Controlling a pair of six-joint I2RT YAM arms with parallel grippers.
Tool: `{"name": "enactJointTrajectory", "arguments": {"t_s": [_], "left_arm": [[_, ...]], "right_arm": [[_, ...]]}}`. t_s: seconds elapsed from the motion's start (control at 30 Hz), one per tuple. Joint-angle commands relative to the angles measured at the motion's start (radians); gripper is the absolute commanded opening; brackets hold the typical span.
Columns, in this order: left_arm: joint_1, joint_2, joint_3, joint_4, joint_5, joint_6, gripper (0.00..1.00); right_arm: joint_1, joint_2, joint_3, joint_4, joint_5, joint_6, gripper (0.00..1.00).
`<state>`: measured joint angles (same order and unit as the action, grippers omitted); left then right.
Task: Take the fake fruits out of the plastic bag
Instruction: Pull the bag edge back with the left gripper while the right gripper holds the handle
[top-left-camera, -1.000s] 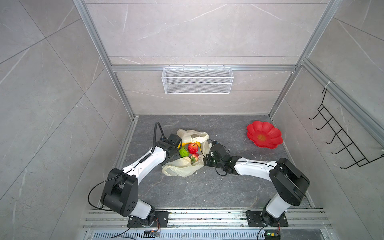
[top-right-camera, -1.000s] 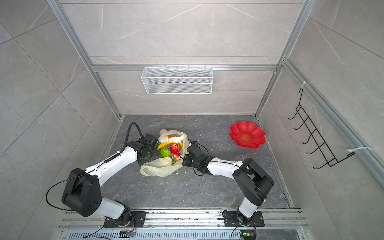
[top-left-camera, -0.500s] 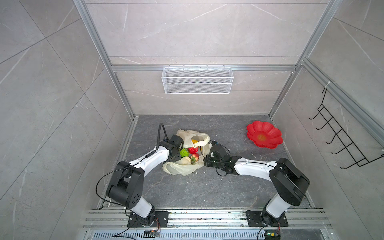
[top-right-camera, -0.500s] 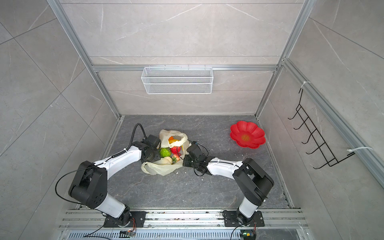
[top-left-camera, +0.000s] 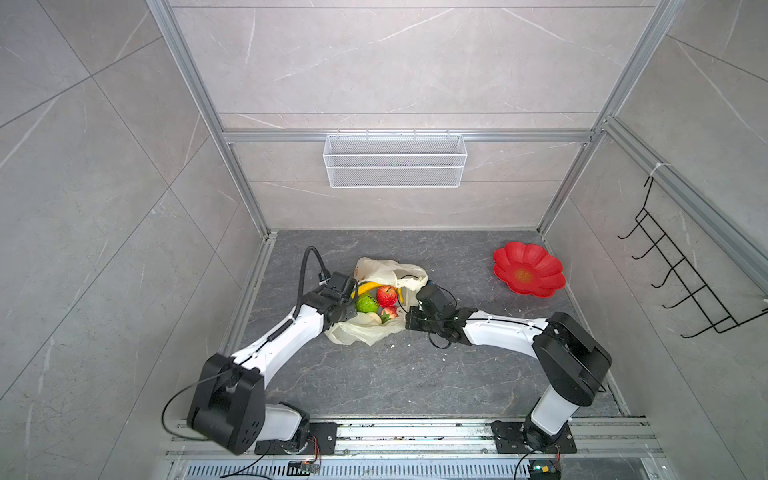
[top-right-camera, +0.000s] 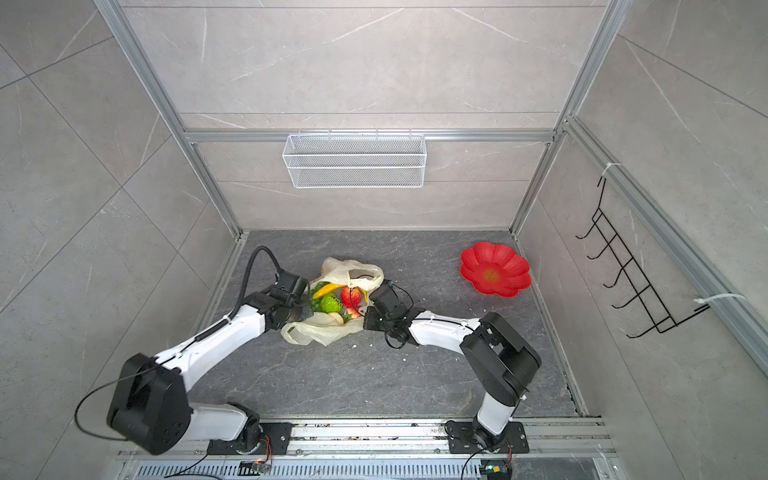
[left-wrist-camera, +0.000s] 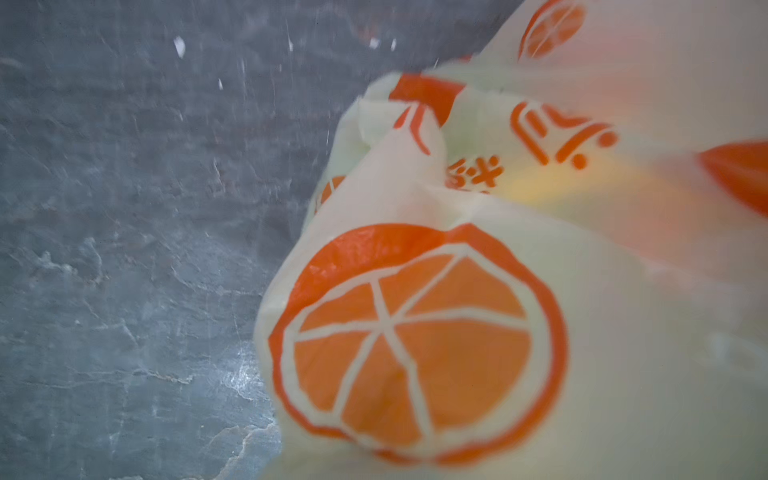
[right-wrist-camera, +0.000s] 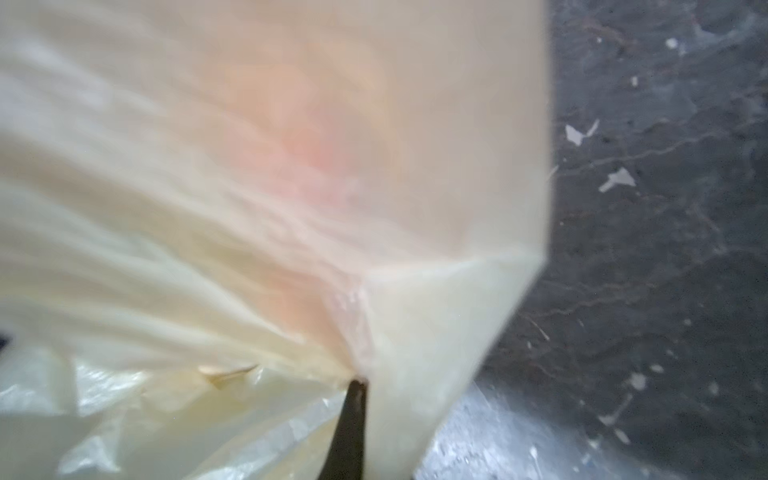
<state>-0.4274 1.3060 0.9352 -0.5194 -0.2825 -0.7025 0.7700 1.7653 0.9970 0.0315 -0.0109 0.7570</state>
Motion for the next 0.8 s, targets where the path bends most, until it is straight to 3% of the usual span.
{"name": "enactJointTrajectory", "arguments": {"t_s": [0.0, 0.17, 0.27, 0.37, 0.47, 0.53, 0.67, 0.77], "left_arm": [[0.076, -0.126, 0.008, 0.102, 0.019, 0.067, 0.0], [0.216, -0.236, 0.008, 0.149, 0.104, 0.075, 0.0], [0.253, -0.309, -0.047, 0.188, 0.117, 0.067, 0.0], [0.26, -0.345, -0.119, 0.21, 0.191, 0.047, 0.0], [0.251, -0.357, -0.194, 0.225, 0.33, 0.015, 0.0], [0.202, -0.366, -0.256, 0.241, 0.359, -0.013, 0.0], [0.023, -0.375, -0.329, 0.205, 0.255, -0.029, 0.0], [-0.036, -0.376, -0.381, 0.2, 0.217, -0.064, 0.0]], "right_arm": [[-0.002, 0.098, 0.125, -0.039, 0.002, -0.061, 0.0], [-0.004, 0.274, 0.398, -0.06, -0.037, -0.116, 0.0], [-0.003, 0.368, 0.545, -0.086, -0.067, -0.143, 0.0], [-0.003, 0.399, 0.57, -0.087, -0.084, -0.13, 0.0], [-0.003, 0.331, 0.447, -0.067, -0.076, -0.117, 0.0], [-0.004, 0.262, 0.321, -0.026, -0.053, -0.103, 0.0], [-0.006, 0.182, 0.126, 0.02, -0.027, -0.078, 0.0], [-0.008, 0.174, 0.06, 0.041, -0.034, -0.06, 0.01]]}}
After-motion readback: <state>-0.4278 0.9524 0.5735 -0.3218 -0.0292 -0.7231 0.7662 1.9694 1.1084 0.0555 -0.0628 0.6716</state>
